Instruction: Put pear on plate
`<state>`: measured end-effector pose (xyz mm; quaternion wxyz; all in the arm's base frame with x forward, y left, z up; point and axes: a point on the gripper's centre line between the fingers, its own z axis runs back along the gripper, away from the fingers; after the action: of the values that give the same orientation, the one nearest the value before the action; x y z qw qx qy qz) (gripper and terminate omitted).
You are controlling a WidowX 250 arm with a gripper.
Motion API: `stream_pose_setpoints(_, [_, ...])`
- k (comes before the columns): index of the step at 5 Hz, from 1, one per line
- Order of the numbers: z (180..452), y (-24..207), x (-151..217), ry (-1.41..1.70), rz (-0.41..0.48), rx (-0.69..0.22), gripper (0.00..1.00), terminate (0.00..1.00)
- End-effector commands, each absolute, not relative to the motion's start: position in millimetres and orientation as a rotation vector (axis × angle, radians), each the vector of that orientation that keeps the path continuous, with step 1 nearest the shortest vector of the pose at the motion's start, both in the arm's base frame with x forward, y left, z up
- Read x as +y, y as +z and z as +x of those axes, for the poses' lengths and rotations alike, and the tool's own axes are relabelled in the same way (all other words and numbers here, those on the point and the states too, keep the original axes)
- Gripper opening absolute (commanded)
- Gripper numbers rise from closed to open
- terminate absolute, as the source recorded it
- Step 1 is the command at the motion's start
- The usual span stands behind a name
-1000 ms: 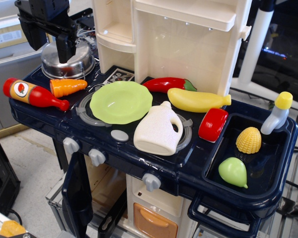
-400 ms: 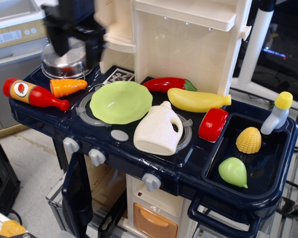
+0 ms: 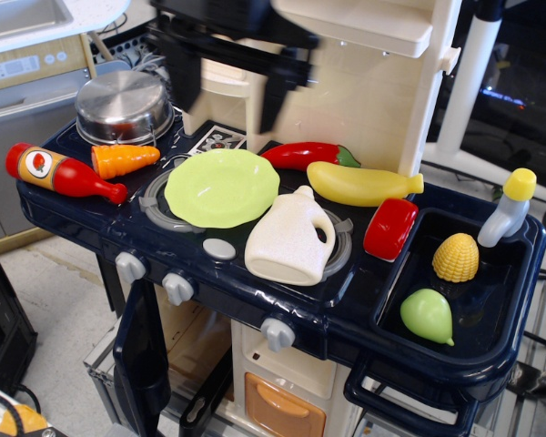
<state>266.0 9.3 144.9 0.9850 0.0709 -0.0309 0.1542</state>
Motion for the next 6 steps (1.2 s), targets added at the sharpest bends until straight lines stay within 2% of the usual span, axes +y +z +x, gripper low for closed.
stream_pose_setpoints(1, [274, 131, -74, 0.660, 0.106, -0.088, 1.00, 0.00])
stream_pose_setpoints(2, [284, 102, -121, 0.859, 0.067, -0.078, 1.00, 0.00])
stream_pose_setpoints(3, [297, 84, -145, 0.952, 0.044, -0.086, 1.00, 0.00])
stream_pose_setpoints(5, [310, 52, -140, 0.988, 0.034, -0.129, 1.00, 0.00])
stream_pose_setpoints(6, [314, 37, -135, 0.994, 0.013, -0.115, 1.00, 0.00])
